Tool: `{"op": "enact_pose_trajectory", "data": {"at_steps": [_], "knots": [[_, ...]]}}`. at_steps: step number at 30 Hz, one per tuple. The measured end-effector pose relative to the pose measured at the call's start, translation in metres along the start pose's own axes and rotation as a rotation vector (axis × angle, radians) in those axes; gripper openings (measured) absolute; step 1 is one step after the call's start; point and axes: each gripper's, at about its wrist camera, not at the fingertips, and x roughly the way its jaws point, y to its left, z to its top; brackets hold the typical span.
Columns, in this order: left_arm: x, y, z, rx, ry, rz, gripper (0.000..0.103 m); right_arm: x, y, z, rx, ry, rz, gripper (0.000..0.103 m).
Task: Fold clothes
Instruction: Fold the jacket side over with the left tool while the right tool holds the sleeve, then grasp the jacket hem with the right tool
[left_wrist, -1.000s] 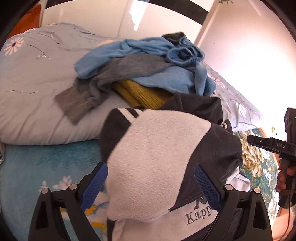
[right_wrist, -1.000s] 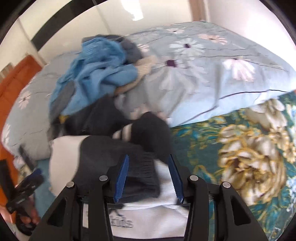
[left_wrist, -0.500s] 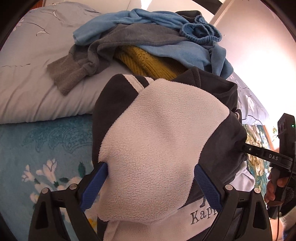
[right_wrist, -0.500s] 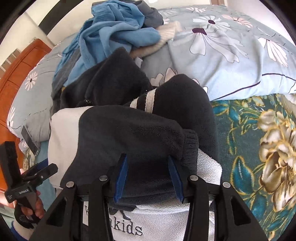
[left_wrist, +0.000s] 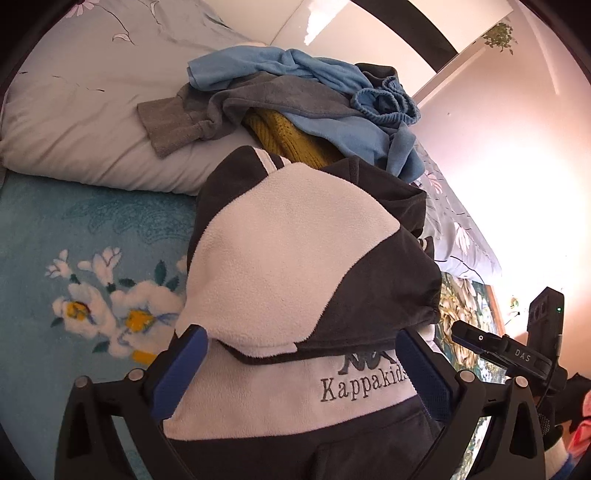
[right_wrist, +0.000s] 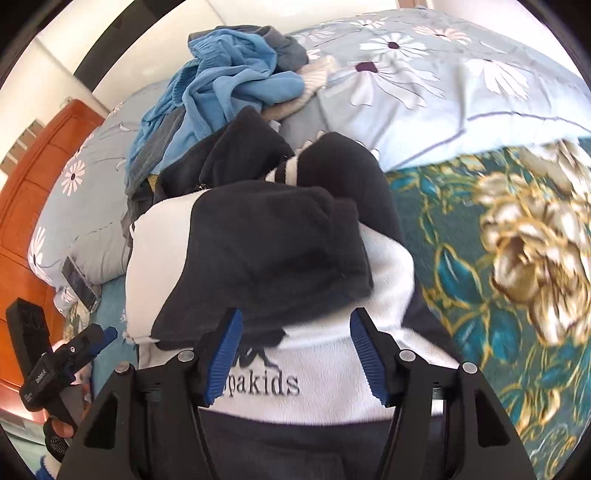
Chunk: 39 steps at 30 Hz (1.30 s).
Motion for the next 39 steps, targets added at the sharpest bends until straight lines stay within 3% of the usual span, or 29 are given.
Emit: {"op": "enact_pose_trajectory", "data": {"at_steps": [1, 3, 5, 8, 13, 16, 19, 23, 27, 30, 39], "knots": [[-0.005, -0.003, -0.002, 0.008, -0.005, 0.000, 0.103, -0.005, -0.002, -0.004, -0.003, -0.007, -0.003, 0.066], [-0.016, -0.013, -0.004, 0.035, -0.033, 0.010, 0.103, -0.008, -0.001, -0.008, -0.016, -0.018, -0.003, 0.084], [-0.027, -0.021, -0.008, 0.058, -0.064, 0.015, 0.103, -0.019, -0.002, -0.015, -0.031, -0.029, -0.002, 0.091], [-0.043, -0.034, -0.014, 0.092, -0.110, 0.027, 0.103, -0.032, -0.001, -0.023, -0.053, -0.045, -0.013, 0.097], [-0.064, -0.048, -0.030, 0.142, -0.174, 0.078, 0.103, -0.050, 0.001, -0.039, -0.117, -0.165, -0.045, 0.100], [-0.070, -0.051, -0.039, 0.143, -0.169, 0.088, 0.103, -0.050, -0.003, -0.051, -0.129, -0.142, -0.066, 0.103], [-0.076, -0.052, -0.054, 0.172, -0.188, 0.100, 0.103, -0.048, -0.008, -0.068, -0.162, -0.112, -0.144, 0.103], [-0.076, -0.036, -0.075, 0.154, -0.142, 0.125, 0.103, -0.043, -0.035, -0.093, -0.119, -0.038, -0.150, 0.103], [-0.060, -0.007, -0.097, 0.126, 0.023, 0.175, 0.103, -0.040, -0.071, -0.123, -0.037, 0.056, -0.138, 0.103], [-0.052, 0.011, -0.112, 0.111, 0.104, 0.224, 0.103, -0.039, -0.092, -0.142, 0.014, 0.094, -0.133, 0.103], [-0.036, 0.048, -0.135, -0.032, 0.254, 0.239, 0.102, -0.041, -0.129, -0.170, 0.190, 0.107, -0.038, 0.103]]}}
